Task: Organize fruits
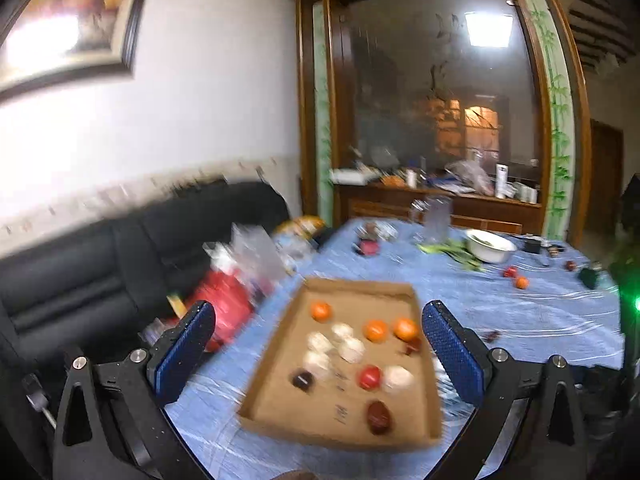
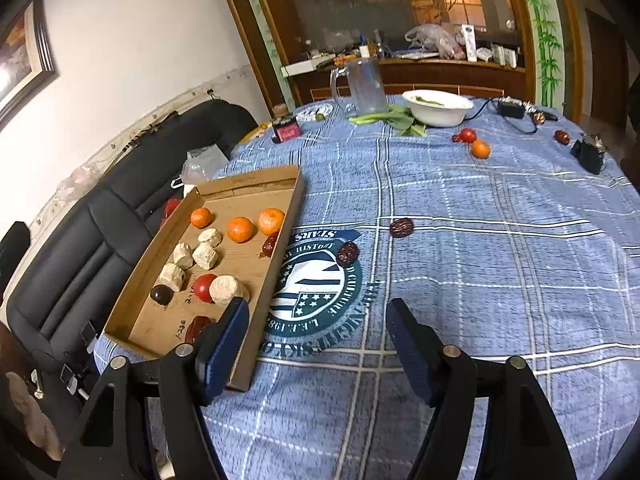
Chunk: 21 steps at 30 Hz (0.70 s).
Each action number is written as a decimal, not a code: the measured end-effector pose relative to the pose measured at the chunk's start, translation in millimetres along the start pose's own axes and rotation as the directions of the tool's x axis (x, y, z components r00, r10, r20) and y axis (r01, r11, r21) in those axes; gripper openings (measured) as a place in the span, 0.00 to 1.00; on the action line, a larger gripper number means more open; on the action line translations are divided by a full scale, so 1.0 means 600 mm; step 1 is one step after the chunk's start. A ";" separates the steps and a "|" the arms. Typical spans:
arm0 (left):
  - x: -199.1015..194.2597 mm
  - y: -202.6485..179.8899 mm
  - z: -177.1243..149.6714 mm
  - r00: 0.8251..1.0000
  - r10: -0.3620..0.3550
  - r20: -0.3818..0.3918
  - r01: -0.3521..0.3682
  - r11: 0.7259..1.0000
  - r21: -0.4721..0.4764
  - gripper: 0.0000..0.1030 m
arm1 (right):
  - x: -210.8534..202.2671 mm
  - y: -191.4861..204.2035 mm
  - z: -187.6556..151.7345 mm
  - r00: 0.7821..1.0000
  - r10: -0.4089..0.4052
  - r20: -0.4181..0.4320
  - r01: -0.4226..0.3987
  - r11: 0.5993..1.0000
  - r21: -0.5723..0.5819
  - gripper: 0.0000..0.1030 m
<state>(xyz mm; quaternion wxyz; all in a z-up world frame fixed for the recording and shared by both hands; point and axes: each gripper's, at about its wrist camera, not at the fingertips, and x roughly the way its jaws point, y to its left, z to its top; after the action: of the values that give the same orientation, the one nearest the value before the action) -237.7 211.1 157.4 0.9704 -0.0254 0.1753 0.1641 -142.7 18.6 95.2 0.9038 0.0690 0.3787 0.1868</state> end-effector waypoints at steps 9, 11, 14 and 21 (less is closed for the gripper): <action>0.002 -0.018 -0.020 0.994 -0.032 -0.105 0.030 0.999 -0.017 1.00 | -0.022 0.032 -0.031 0.999 -0.034 0.026 0.037 0.994 -0.103 0.79; 0.003 -0.023 -0.024 0.993 -0.035 -0.112 0.035 0.999 -0.007 1.00 | -0.020 0.038 -0.034 0.999 -0.038 0.026 0.041 0.992 -0.119 0.80; 0.010 -0.025 -0.030 0.990 -0.044 -0.131 0.044 0.999 0.001 1.00 | -0.015 0.047 -0.037 0.999 -0.040 0.022 0.043 0.990 -0.137 0.80; 0.029 -0.025 -0.047 0.982 -0.056 -0.181 0.058 0.998 0.003 1.00 | -0.003 0.061 -0.044 0.999 -0.048 0.008 0.049 0.986 -0.160 0.80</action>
<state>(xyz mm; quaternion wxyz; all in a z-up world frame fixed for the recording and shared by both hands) -226.7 199.2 124.9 0.9548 -0.0413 0.2628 0.1324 -172.9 51.2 87.5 0.9115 -0.0127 0.3621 0.1945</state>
